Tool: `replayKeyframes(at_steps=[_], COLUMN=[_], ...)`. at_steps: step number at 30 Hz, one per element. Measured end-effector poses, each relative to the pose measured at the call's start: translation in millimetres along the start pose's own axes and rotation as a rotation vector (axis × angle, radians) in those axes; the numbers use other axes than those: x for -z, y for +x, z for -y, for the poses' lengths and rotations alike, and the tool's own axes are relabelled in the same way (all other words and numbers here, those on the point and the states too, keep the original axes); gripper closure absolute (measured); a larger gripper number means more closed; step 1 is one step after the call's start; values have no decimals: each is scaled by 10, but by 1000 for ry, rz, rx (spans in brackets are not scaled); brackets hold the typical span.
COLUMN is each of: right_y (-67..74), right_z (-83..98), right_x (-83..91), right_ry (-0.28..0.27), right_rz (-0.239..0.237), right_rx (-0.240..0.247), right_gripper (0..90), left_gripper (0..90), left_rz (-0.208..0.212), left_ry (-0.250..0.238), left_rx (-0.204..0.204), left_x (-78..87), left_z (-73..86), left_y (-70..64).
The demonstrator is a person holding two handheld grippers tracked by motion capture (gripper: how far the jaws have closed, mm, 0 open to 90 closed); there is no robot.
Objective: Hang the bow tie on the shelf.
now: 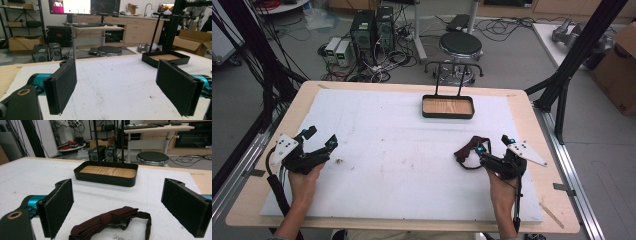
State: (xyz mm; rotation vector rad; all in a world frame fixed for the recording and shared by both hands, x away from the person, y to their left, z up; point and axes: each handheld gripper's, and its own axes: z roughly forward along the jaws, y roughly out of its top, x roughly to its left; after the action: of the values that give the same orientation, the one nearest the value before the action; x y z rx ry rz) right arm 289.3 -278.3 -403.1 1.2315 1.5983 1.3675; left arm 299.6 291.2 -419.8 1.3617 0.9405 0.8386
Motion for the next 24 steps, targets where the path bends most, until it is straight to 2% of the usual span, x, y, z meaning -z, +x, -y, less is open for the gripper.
replayKeyframes(at_steps=[17,24], right_y=[107,138], right_z=[5,16], right_x=[-25,-50], right_ry=[16,31], right_rz=[-7,7], right_rx=[15,17], right_gripper=[100,100], left_gripper=[165,165], left_rz=[-4,-8], left_ry=[8,2], left_rx=[-7,-9], left_x=[13,14], left_z=[-5,-6], left_y=[-4,-5])
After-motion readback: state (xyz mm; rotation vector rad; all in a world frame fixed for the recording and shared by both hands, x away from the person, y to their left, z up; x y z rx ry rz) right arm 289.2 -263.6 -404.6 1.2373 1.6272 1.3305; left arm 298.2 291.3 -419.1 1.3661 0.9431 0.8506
